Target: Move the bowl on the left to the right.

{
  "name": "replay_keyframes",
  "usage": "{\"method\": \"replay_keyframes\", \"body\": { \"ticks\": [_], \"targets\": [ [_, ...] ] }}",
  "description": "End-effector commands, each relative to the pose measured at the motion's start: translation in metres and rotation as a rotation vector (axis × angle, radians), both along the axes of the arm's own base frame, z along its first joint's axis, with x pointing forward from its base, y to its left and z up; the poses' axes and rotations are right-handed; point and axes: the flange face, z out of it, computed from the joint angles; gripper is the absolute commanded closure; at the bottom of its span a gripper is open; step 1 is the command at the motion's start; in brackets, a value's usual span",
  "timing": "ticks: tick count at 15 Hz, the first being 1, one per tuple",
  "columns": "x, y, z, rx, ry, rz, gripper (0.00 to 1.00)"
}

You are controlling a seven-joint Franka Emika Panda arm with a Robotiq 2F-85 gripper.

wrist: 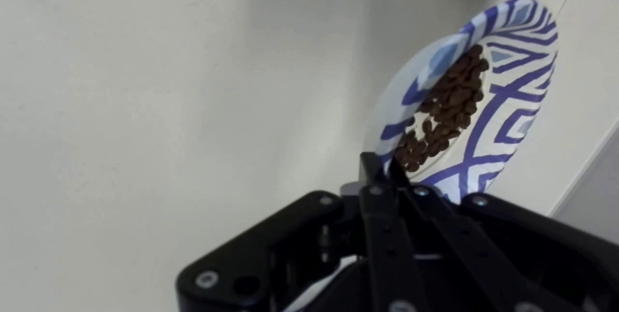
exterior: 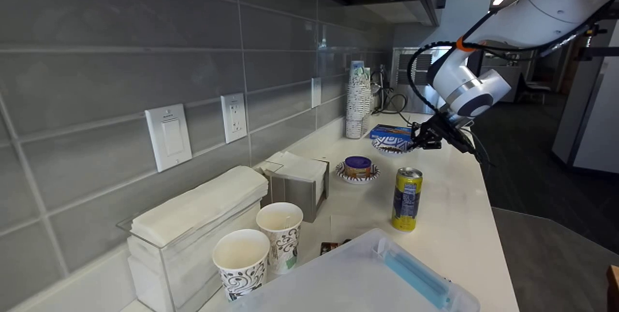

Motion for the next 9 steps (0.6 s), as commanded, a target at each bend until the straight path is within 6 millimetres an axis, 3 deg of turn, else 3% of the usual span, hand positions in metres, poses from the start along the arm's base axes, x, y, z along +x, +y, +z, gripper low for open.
{"method": "replay_keyframes", "body": {
  "ticks": [1, 6, 7, 9],
  "targets": [
    [0.012, -0.008, -0.028, 0.011, -0.003, -0.050, 0.99],
    [0.018, -0.008, -0.053, 0.028, 0.027, -0.039, 0.99],
    [0.021, -0.008, -0.053, 0.017, 0.023, -0.040, 0.72],
    [0.028, -0.007, -0.033, -0.018, 0.006, -0.009, 0.66]
  ]
}}
